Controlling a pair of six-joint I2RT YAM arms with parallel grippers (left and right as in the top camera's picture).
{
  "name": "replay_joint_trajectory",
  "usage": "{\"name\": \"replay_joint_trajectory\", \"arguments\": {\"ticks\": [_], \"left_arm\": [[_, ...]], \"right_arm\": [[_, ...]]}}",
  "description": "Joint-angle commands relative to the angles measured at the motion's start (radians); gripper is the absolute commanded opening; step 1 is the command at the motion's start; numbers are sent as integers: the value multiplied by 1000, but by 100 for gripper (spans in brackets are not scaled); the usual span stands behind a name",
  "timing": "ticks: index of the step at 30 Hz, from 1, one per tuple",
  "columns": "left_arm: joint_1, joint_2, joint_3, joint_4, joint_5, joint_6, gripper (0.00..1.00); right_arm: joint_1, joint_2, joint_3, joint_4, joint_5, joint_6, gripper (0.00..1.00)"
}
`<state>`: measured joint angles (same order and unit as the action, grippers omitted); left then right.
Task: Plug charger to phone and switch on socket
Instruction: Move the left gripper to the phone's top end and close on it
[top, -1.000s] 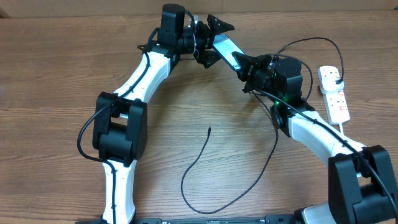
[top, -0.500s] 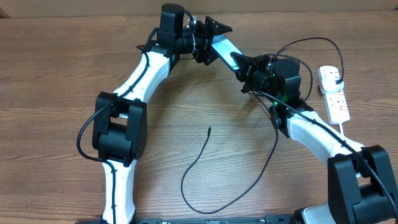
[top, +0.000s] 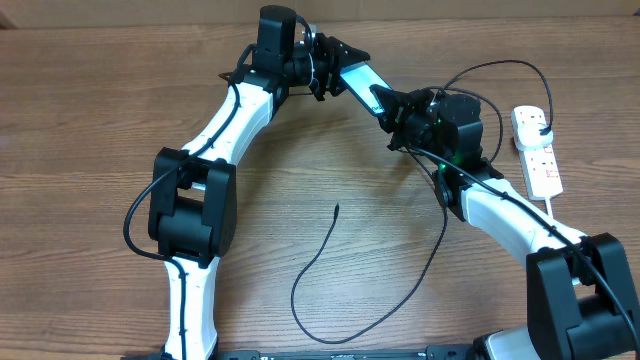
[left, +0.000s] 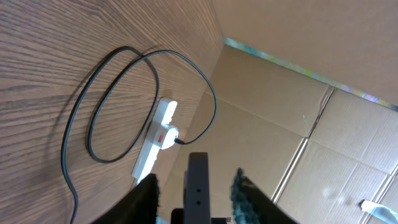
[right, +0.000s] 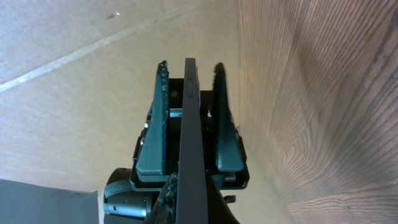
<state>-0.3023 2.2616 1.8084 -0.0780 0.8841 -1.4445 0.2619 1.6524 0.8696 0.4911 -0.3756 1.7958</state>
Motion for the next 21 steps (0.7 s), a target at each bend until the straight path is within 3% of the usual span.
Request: {"name": "replay_joint_trajectory", "arguments": {"ticks": [1, 3, 7, 11, 17, 21], "left_arm": [[-19, -3, 0, 4, 0, 8, 36], [-19, -3, 0, 4, 0, 8, 35], [-22, -3, 0, 4, 0, 8, 24], [-27, -3, 0, 4, 0, 8, 21], [-35, -3, 0, 4, 0, 8, 4], [-35, -3, 0, 4, 0, 8, 4]], "right_arm": [[14, -5, 18, 16, -18, -24, 4], [20, -5, 18, 9, -17, -24, 4], [27, -5, 18, -2, -13, -24, 4], [35, -5, 18, -2, -10, -24, 4], [37, -5, 18, -2, -10, -24, 4], [37, -5, 18, -2, -10, -24, 4]]}}
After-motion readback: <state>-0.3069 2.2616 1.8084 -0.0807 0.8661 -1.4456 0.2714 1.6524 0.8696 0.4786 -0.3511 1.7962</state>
